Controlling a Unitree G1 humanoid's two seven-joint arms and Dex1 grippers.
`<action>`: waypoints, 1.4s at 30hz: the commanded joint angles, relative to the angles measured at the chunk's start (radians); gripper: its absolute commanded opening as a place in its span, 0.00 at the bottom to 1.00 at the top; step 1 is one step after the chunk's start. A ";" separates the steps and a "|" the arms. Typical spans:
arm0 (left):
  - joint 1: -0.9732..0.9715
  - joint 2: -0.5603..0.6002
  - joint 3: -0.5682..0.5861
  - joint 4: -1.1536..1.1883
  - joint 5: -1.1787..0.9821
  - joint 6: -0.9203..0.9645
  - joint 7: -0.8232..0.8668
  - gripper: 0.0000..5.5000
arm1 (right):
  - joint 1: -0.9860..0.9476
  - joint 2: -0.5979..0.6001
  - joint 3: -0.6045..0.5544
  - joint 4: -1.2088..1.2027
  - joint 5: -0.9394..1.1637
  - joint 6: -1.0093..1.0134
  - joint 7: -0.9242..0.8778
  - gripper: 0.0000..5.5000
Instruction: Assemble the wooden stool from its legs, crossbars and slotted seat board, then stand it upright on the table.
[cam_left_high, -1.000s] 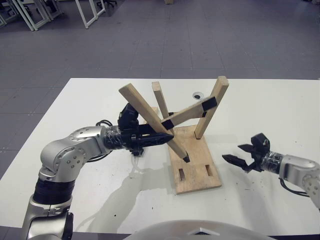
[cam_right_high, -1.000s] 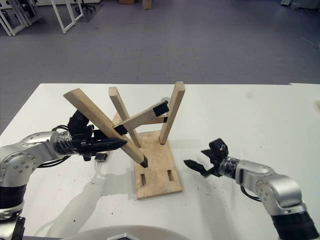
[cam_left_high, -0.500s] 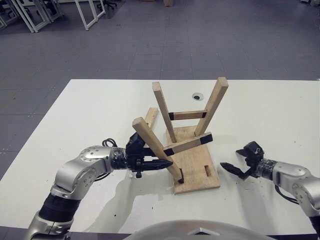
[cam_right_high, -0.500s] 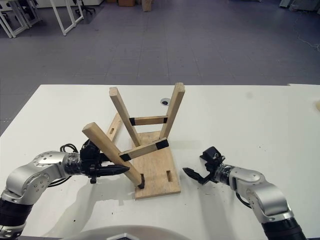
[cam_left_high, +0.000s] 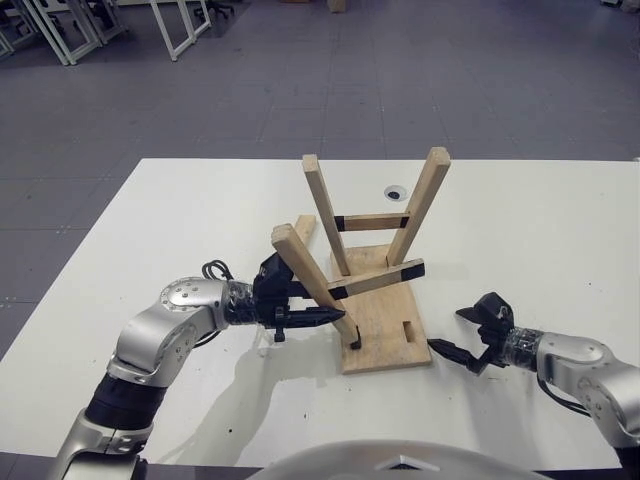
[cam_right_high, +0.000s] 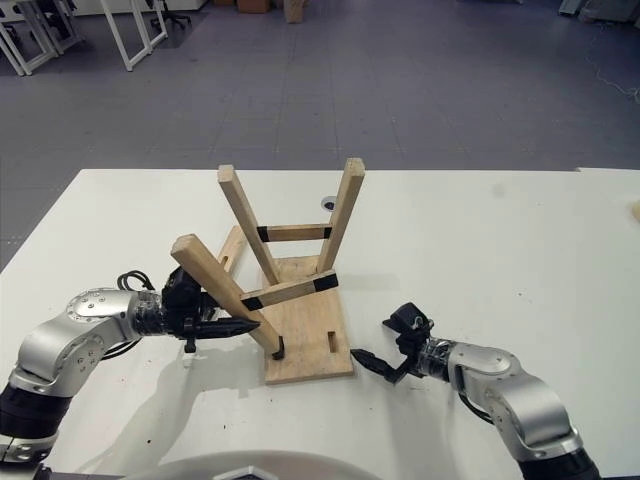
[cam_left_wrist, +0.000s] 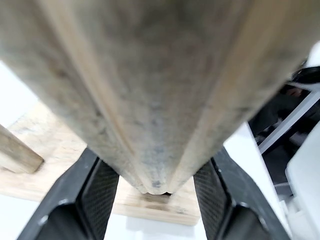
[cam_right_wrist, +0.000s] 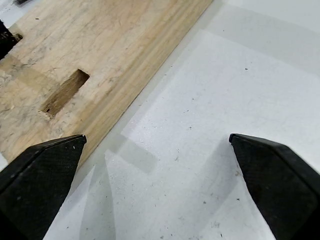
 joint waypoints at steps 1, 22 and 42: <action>0.033 0.022 -0.037 -0.002 0.085 -0.044 -0.003 0.37 | 0.003 0.006 0.009 -0.036 -0.002 0.013 0.014 0.96; 0.067 0.121 -0.283 0.367 0.468 -0.522 -0.040 0.37 | -0.021 0.001 0.043 0.062 -0.142 -0.413 0.218 0.96; -0.033 0.086 -0.316 0.406 0.335 -0.470 -0.105 0.37 | -0.263 0.031 0.130 0.159 -0.171 -0.473 0.442 0.96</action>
